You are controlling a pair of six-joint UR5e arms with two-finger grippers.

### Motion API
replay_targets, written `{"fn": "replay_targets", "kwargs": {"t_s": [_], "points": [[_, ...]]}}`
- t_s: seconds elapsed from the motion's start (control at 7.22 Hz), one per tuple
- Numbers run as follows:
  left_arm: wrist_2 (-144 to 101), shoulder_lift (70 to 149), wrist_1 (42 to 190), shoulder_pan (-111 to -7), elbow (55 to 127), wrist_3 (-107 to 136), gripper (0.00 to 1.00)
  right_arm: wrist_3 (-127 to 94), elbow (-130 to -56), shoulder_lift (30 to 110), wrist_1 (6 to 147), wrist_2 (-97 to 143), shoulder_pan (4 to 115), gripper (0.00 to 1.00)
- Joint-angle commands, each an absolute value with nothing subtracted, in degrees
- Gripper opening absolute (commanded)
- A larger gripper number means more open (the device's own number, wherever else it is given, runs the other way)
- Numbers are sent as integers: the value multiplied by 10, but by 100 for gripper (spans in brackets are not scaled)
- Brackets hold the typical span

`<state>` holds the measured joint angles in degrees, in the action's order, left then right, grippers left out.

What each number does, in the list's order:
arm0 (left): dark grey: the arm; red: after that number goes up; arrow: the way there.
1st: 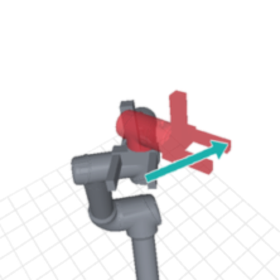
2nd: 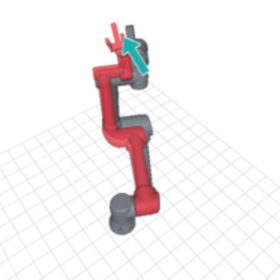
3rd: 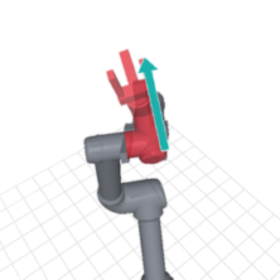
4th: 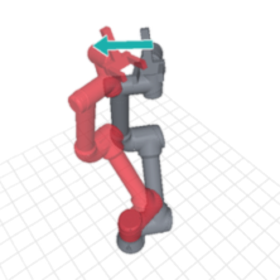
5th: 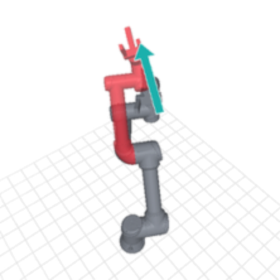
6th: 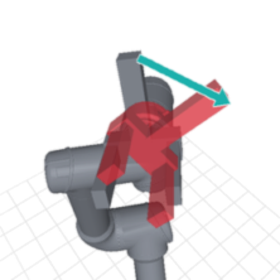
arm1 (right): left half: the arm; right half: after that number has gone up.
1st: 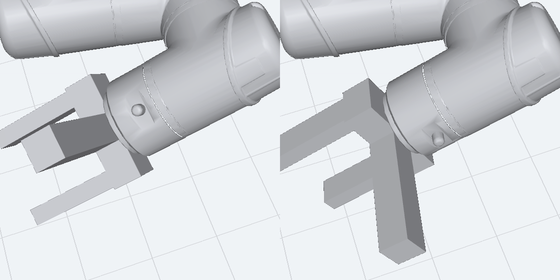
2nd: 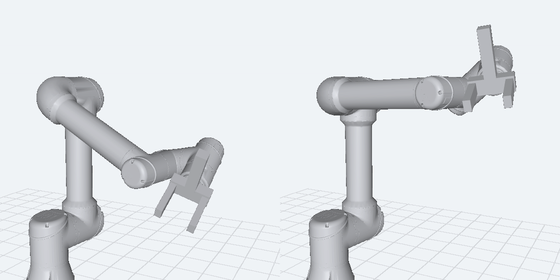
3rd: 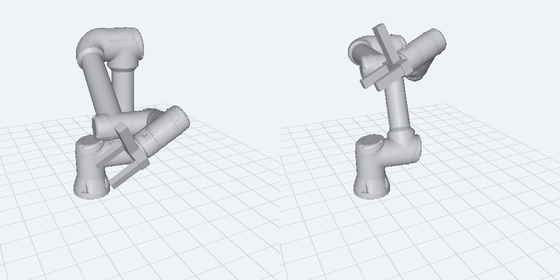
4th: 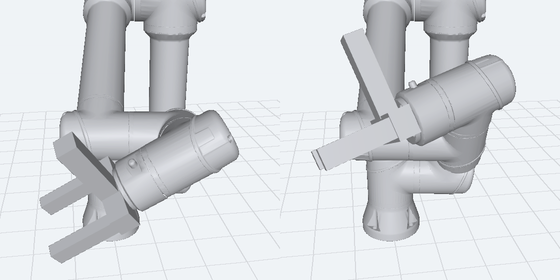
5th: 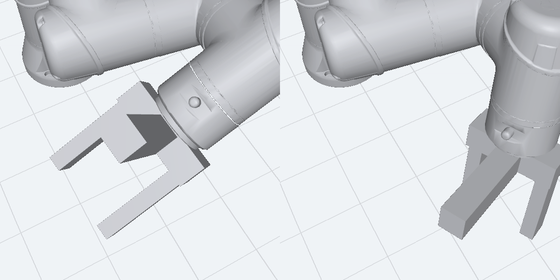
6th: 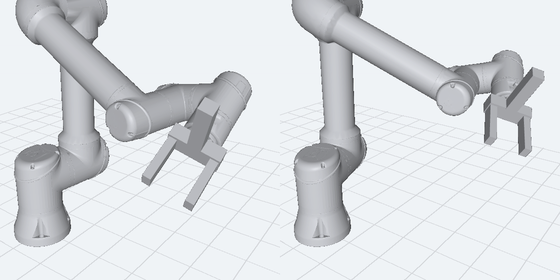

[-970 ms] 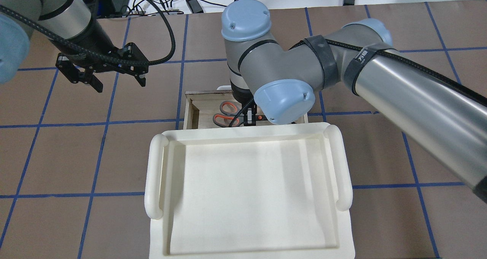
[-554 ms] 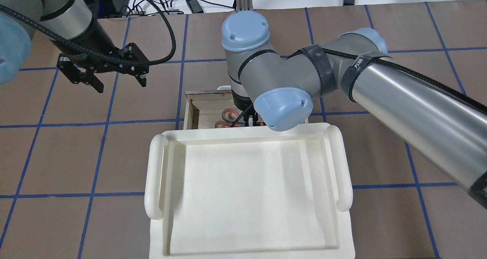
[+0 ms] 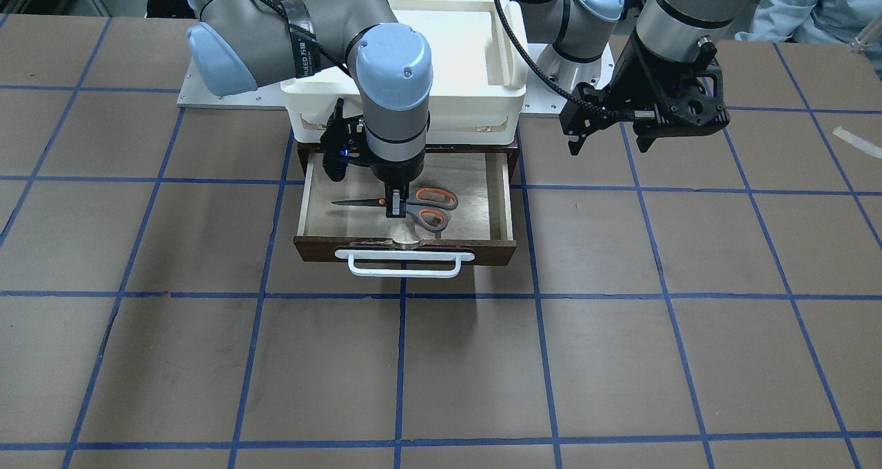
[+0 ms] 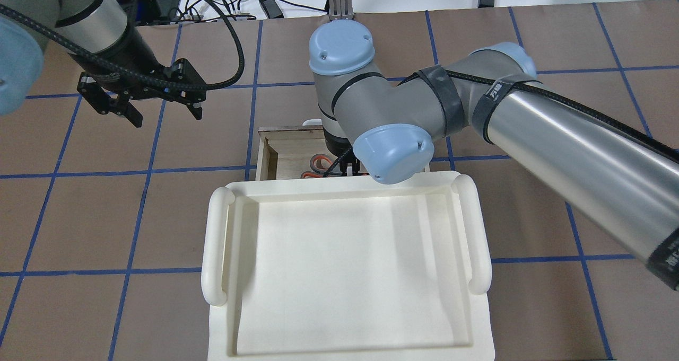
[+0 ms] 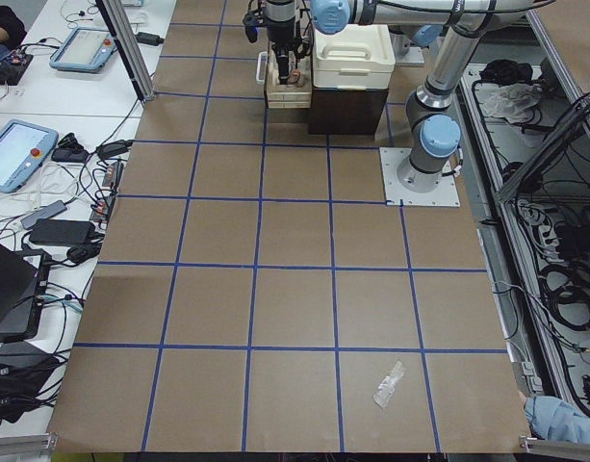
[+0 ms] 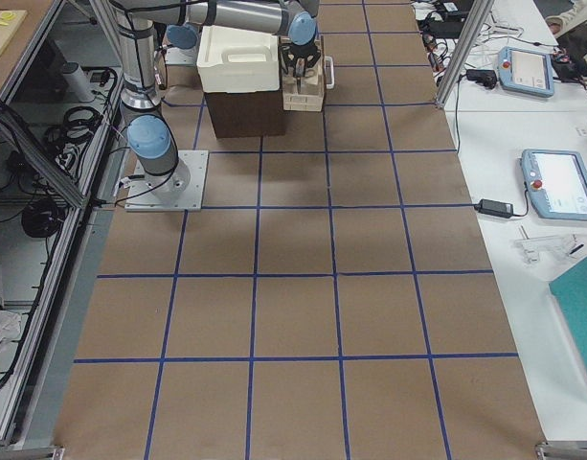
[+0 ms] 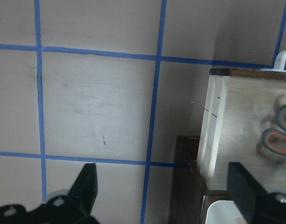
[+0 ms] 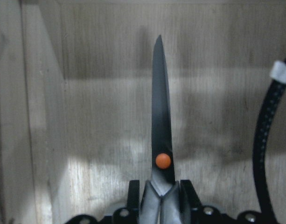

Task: Put scissors in drawer and close it
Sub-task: 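Lower the scissors into the drawer and open the right gripper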

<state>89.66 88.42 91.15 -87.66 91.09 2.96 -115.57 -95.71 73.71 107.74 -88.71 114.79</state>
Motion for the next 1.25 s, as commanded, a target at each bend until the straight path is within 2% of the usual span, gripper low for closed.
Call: {"fn": "replay_targets", "kwargs": {"t_s": [0.0,0.28,0.83,1.11], "points": [[898,882,909,-876,904,29,100,-1155,-956,736,1078,-884,1148,73],[889,886,908,-875,897,27,100,-1147,-948,737,1078,-880,1148,83],[879,925,897,-875,892,40,100,-1109,-875,750,1027,-881,1131,83],[878,961,846,-885,885,38,100,-991,-871,780,998,-889,1077,87]]}}
